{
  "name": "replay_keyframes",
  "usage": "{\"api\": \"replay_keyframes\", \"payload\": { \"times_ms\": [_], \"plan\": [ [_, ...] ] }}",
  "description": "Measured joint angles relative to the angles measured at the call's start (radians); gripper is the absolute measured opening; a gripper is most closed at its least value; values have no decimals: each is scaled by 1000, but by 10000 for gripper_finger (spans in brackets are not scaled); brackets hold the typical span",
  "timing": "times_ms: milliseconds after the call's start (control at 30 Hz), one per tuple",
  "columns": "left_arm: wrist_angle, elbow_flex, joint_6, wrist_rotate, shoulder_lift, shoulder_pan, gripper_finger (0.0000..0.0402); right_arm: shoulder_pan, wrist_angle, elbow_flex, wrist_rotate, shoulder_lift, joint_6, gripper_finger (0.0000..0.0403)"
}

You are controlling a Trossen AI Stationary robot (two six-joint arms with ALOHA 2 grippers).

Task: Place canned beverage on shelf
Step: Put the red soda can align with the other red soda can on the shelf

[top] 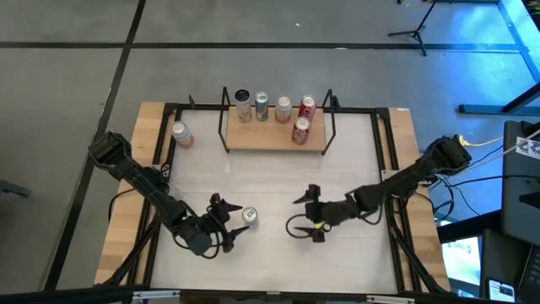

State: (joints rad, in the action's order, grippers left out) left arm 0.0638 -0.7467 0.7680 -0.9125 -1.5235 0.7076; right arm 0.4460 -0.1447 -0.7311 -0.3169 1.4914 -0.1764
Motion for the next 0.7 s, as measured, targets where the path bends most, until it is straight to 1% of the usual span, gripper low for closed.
{"api": "replay_keyframes", "payload": {
  "times_ms": [133, 233, 300, 400, 567, 700],
  "plan": [
    [8, 0, -14, 37, -27, -23, 325, 33, 76, 0, -264, -3, -4, 390],
    [10, 0, -17, 32, -24, -22, 325, 31, 102, 0, -369, -7, -9, 390],
    [11, 0, -24, 24, -20, -22, 325, 29, 96, 0, -401, -5, -3, 390],
    [10, 0, -42, 19, -20, -31, 325, 29, 72, 0, -416, -2, 1, 390],
    [8, 0, -44, 42, -29, -49, 325, -10, 66, 0, -526, -2, 88, 390],
    [4, 0, -45, 41, -44, -45, 325, -68, 61, 0, -512, -2, 159, 390]
  ]
}}
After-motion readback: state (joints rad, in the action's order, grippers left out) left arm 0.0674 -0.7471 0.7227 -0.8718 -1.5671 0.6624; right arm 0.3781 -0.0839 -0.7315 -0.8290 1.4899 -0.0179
